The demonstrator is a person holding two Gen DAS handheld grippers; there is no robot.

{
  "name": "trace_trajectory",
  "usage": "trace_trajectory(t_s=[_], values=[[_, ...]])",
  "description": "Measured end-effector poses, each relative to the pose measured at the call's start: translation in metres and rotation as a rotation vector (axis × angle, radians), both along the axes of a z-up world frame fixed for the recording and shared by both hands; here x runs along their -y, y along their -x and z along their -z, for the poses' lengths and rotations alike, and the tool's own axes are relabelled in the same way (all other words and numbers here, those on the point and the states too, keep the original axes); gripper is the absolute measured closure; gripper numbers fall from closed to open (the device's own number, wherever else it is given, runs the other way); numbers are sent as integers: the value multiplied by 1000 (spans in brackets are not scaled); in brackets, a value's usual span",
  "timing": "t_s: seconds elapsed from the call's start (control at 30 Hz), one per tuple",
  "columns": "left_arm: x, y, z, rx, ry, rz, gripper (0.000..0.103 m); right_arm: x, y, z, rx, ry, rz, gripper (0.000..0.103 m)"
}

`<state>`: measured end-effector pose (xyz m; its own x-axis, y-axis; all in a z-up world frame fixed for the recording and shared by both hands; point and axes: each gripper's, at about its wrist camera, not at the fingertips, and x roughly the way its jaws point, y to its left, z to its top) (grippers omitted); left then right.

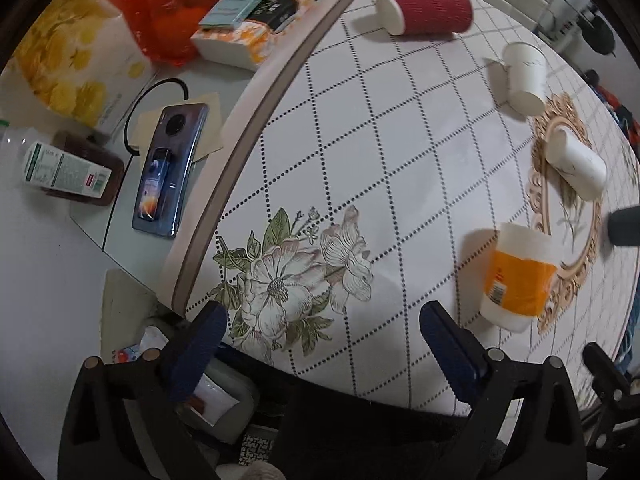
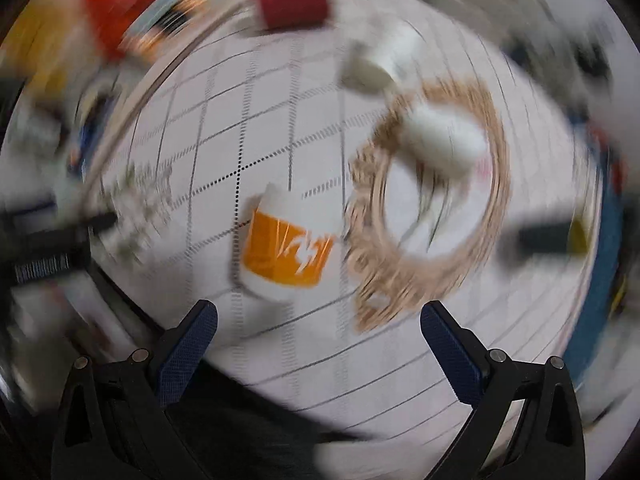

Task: Flip cup upside down
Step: 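Roll the right tool and close it around the orange-and-white cup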

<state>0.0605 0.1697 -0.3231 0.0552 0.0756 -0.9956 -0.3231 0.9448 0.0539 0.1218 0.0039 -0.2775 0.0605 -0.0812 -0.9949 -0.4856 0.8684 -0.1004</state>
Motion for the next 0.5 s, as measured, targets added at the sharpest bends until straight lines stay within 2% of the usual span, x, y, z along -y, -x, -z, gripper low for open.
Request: trace_trajectory(t_s=[0.03, 0.1, 0.13, 0.27, 0.43, 0.5], values=[[-1, -1, 3, 0, -5, -6, 4, -12, 0, -2, 38, 51, -154, 0], [-3, -1, 10, -5, -8, -20, 4, -28, 2, -1, 85, 137, -359, 0], [-4, -1, 13, -8, -9, -27, 4, -38, 7, 3, 111, 202, -523, 0], [-6, -1, 30, -29, -1, -53, 4, -55, 28, 19, 177, 372, -961, 0], [-8, 1, 48, -49, 9, -83, 4, -44, 79, 47, 241, 528, -1617, 0], [-8, 2, 56, -57, 10, -94, 4, -32, 93, 60, 272, 580, -1842, 0]])
